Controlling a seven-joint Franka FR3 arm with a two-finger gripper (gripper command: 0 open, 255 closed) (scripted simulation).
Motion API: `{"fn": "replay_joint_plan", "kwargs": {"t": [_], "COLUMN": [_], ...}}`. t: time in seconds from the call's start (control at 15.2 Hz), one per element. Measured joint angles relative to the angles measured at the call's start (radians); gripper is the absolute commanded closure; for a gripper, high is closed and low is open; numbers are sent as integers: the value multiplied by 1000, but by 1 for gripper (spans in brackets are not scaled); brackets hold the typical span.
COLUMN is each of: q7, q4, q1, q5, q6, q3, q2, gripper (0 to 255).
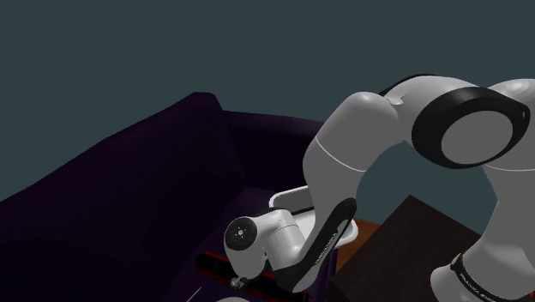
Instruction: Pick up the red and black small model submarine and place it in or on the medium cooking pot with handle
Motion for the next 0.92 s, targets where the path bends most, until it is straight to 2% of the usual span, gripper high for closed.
{"fn": "replay_joint_plan", "kwargs": {"t": [0.92], "q7": [-76], "q4": [-52], "q1": [-64], "q5": [97], "q6": [-98], "q3": [86], "q2": [-150], "gripper": [255]}}
